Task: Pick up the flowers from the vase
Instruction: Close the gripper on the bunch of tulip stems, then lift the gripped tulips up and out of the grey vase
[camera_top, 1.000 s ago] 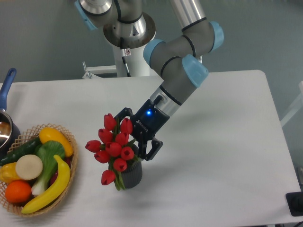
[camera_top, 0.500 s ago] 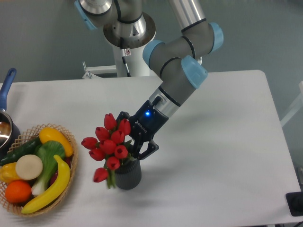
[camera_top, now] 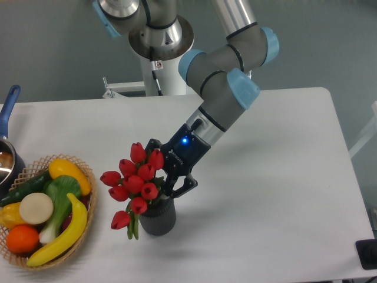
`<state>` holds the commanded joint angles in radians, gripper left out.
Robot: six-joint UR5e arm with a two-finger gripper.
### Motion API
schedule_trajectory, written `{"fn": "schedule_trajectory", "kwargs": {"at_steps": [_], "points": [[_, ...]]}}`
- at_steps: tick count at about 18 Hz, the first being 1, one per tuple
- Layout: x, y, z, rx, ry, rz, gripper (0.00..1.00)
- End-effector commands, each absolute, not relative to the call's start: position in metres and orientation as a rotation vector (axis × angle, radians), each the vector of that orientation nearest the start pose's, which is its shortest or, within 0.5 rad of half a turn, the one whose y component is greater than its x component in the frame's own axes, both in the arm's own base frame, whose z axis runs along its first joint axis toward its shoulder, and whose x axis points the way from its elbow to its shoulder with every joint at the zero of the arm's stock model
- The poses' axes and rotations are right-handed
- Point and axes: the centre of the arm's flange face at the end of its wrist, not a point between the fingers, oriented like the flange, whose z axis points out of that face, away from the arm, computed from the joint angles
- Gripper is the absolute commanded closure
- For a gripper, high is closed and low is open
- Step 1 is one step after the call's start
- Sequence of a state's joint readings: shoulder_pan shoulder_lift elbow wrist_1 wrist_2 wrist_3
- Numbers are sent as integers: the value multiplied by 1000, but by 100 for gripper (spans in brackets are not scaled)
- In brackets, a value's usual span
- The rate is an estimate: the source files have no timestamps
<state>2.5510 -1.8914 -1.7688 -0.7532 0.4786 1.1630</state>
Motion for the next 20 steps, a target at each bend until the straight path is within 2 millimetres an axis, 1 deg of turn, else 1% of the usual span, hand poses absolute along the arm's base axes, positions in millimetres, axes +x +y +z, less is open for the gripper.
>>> {"fn": "schedule_trajectory", "kwargs": {"at_steps": [3, 10, 15, 16, 20], "points": [[-362, 509, 363, -2003, 363, -322, 41], [-367, 500, 373, -2002, 332, -312, 41], [-366, 491, 399, -1967, 264, -339, 41], [-370, 486, 404, -1955, 253, -337, 41], [-368, 482, 414, -1937, 235, -346, 42]]}}
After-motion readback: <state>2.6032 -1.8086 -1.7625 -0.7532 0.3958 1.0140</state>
